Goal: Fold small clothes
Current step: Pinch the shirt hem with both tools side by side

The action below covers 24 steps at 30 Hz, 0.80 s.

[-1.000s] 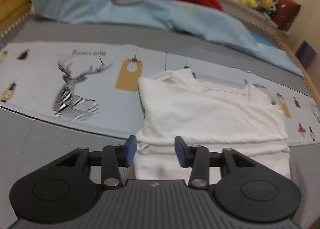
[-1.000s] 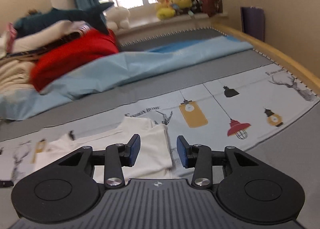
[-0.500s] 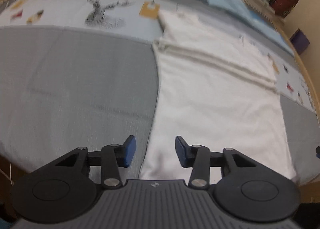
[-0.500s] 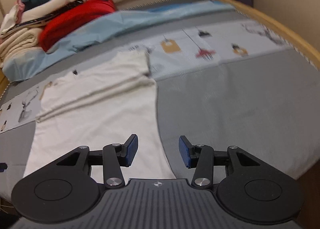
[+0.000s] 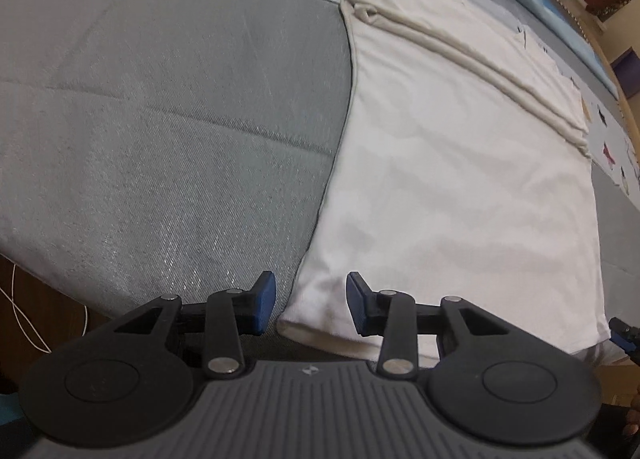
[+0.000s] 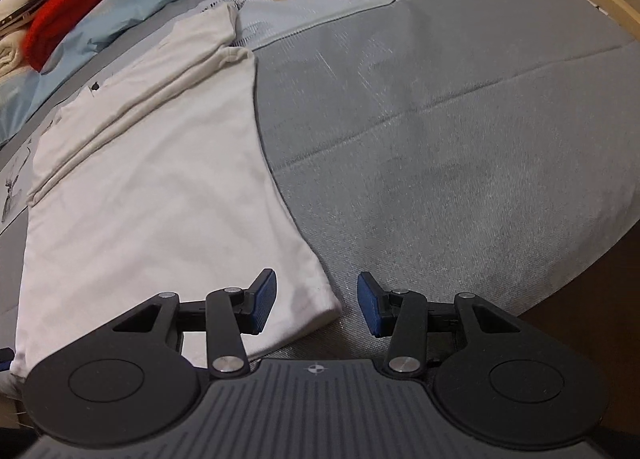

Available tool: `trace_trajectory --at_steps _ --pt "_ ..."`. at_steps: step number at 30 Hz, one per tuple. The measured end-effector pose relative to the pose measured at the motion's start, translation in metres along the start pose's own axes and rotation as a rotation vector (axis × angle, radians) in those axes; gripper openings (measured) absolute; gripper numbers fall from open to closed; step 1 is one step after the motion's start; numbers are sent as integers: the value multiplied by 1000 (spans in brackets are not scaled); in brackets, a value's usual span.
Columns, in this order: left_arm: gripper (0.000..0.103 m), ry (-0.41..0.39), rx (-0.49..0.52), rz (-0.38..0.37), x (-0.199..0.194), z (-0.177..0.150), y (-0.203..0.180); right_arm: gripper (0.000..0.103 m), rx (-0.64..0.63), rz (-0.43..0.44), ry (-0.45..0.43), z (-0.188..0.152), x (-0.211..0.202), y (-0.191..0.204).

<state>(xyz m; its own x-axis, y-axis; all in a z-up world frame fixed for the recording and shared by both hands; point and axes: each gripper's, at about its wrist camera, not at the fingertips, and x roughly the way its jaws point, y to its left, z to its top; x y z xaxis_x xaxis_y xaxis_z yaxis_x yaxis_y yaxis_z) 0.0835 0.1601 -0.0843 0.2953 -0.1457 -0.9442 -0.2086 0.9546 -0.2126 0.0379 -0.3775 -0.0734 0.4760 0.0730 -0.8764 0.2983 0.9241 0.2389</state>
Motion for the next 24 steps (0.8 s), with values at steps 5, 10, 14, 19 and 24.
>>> trace_trajectory --at_steps 5,10,14,19,24 --pt "20 41 25 32 12 -1 -4 47 18 -7 29 0 9 -5" --pt "12 46 37 34 14 -2 -4 47 14 -8 56 -2 17 -5" --pt "14 52 11 27 14 -2 -2 23 -9 6 68 -3 19 -1" --pt "15 55 22 38 17 -2 -4 14 -7 0 60 -3 19 -2" --pt "15 52 30 47 17 -2 -6 9 -7 12 47 -3 15 -4"
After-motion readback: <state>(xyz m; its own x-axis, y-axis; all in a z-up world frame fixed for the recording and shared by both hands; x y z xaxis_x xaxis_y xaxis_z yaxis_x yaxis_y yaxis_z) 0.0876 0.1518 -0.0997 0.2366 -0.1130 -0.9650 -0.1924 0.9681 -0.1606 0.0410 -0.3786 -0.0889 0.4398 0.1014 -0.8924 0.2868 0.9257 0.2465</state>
